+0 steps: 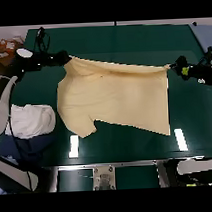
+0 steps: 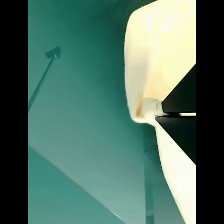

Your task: Fold the shirts.

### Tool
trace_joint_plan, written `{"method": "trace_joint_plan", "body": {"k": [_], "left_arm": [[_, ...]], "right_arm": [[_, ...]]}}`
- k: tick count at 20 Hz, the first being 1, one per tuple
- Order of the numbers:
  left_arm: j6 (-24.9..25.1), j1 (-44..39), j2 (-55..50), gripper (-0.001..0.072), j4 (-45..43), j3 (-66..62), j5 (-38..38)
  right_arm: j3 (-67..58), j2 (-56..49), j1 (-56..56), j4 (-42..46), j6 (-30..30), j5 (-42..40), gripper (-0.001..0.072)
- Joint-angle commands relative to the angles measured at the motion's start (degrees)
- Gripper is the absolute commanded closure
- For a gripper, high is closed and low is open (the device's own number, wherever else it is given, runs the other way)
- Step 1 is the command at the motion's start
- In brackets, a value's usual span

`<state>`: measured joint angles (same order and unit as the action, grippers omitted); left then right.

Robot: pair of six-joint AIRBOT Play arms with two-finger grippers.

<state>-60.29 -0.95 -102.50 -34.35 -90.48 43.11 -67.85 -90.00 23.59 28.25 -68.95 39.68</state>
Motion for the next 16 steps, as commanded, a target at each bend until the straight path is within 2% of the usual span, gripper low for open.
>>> {"method": "trace_joint_plan", "body": {"k": [1,2,3,6,10,13,14,16], "left_arm": [[0.79,-0.11,-2.27,0.0575,0.04,0.04,-3.08],[0.68,-0.09,-2.21,0.0191,0.09,0.0,-3.54],[0.42,0.33,-2.21,0.0088,0.09,-0.48,-2.16],[0.28,4.55,-2.19,0.0088,-0.02,-4.46,11.34],[-6.21,13.2,-2.19,0.0088,-0.63,-8.87,31.26],[-8.68,17.4,-2.16,0.0088,-3.61,-8.92,37.38],[-8.7,17.94,-2.16,0.0088,-4.59,-8.92,37.99],[-8.7,18.08,-2.16,0.0088,-5.57,-8.92,38.75]], "right_arm": [[-2.03,-3.72,0.02,-1.79,1.11,-0.11,0.0538],[-2.49,-3.65,0.74,-1.77,1.09,1.14,0.0406],[-2.99,-3.34,1.97,-1.66,1.07,3.63,0.0393],[-3.37,-1.22,8.11,1.18,1.05,14.29,0.0455],[0.92,4.72,15.5,17.25,-1.18,28.79,0.0458],[10.88,10.99,17.64,33.09,-4.66,33.75,0.0363],[14.34,12.48,17.68,36.24,-5.51,34.53,0.0338],[21.46,14.58,17.64,38.27,-5.66,35.41,0.0333]]}}
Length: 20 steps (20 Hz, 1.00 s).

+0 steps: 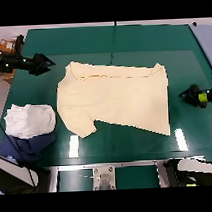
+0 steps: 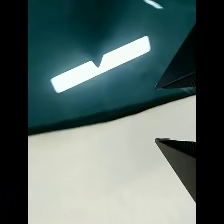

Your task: Fold the shirts.

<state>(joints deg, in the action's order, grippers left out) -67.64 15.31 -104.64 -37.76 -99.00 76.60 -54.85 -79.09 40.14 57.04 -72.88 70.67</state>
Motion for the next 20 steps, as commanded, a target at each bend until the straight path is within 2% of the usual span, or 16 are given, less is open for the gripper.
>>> {"method": "trace_joint_plan", "body": {"k": [1,5,9,10,11,12,13,16,20], "left_arm": [[-1.33,1.81,-0.02,0.0088,-2.14,-0.39,5.57],[-1.33,1.81,-0.02,0.0088,-2.14,-0.39,5.64],[-1.33,1.81,-0.02,0.0087,-2.14,-0.39,5.92],[-1.33,1.81,-0.02,0.0088,-2.14,-0.39,6.03],[-1.36,1.81,-0.02,0.0087,-2.16,-0.39,6.51],[-1.38,1.81,-0.02,0.0088,-2.16,-0.39,7.02],[-1.7,1.81,-0.02,0.0088,-2.29,-0.39,7.93],[-5.22,1.81,-0.02,0.0088,-4.74,-0.37,11.93],[-11.54,1.14,0.0,0.0087,-10.51,4.94,18.91]], "right_arm": [[11.69,3.91,0.87,9.49,-1.77,4.63,0.0301],[20.81,3.89,-0.63,9.44,-2.12,3.41,0.0295],[23.74,3.89,-6.67,6.8,-1.46,0.48,0.0296],[23.04,3.89,-8.44,6.64,-1.46,0.07,0.0419],[21.64,3.89,-9.42,6.64,-1.46,0.0,0.0589],[19.34,3.89,-9.84,6.67,-1.49,0.02,0.0668],[16.74,3.89,-9.81,6.75,-1.51,-0.13,0.0698],[9.09,3.89,-8.02,7.58,-2.12,-1.68,0.0699],[6.58,3.87,-4.15,8.0,-1.64,-4.17,0.0699]]}}
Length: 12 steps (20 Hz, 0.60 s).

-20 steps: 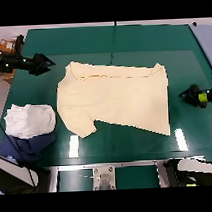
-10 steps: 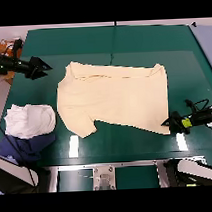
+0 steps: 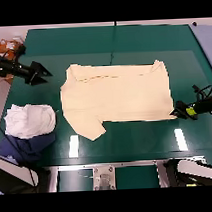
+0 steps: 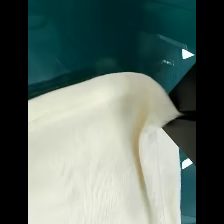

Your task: Fold the shirts.

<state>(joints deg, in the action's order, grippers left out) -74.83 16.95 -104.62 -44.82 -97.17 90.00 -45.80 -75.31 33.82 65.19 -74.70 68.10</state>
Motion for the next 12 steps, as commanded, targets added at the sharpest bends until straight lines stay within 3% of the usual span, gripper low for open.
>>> {"method": "trace_joint_plan", "body": {"k": [1,5,12], "left_arm": [[-4.85,-0.98,0.0,0.0087,-3.65,5.64,6.43],[-5.62,-5.73,2.51,0.0087,-6.38,20.11,4.39],[-9.05,-13.33,7.89,0.0088,-12.24,34.03,-8.41]], "right_arm": [[-2.45,0.04,2.89,0.11,0.44,-2.12,0.07],[-2.45,0.04,3.98,0.15,1.92,-3.23,0.0699],[-2.45,0.02,3.93,-0.07,2.8,-4.26,0.07]]}}
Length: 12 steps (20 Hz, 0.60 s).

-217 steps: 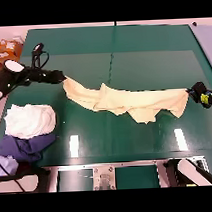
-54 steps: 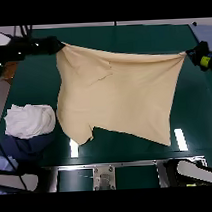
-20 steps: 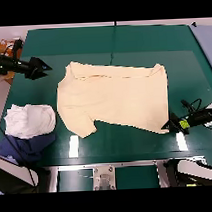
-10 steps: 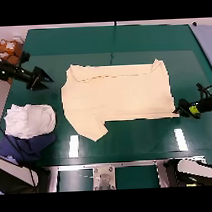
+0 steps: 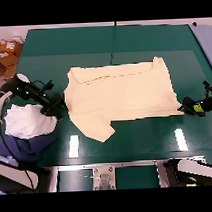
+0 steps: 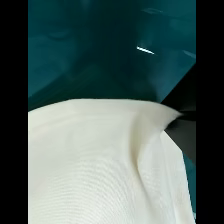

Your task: Fold the shirts.

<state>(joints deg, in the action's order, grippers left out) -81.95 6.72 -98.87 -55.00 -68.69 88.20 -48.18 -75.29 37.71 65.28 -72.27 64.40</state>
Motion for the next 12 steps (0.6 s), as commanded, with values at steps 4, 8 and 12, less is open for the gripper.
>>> {"method": "trace_joint_plan", "body": {"k": [4,8,12], "left_arm": [[-3.52,-8.13,5.81,0.0089,-2.01,11.13,-15.63],[-3.32,-9.77,8.61,0.0294,1.27,11.91,-20.0],[-3.08,-12.04,8.74,0.0306,2.4,14.34,-22.43]], "right_arm": [[-0.07,0.0,0.0,-0.28,0.39,-0.57,0.07],[-0.04,0.0,-0.02,-0.31,0.52,-0.98,0.07],[-0.04,0.0,-0.02,-2.14,0.98,-1.22,0.07]]}}
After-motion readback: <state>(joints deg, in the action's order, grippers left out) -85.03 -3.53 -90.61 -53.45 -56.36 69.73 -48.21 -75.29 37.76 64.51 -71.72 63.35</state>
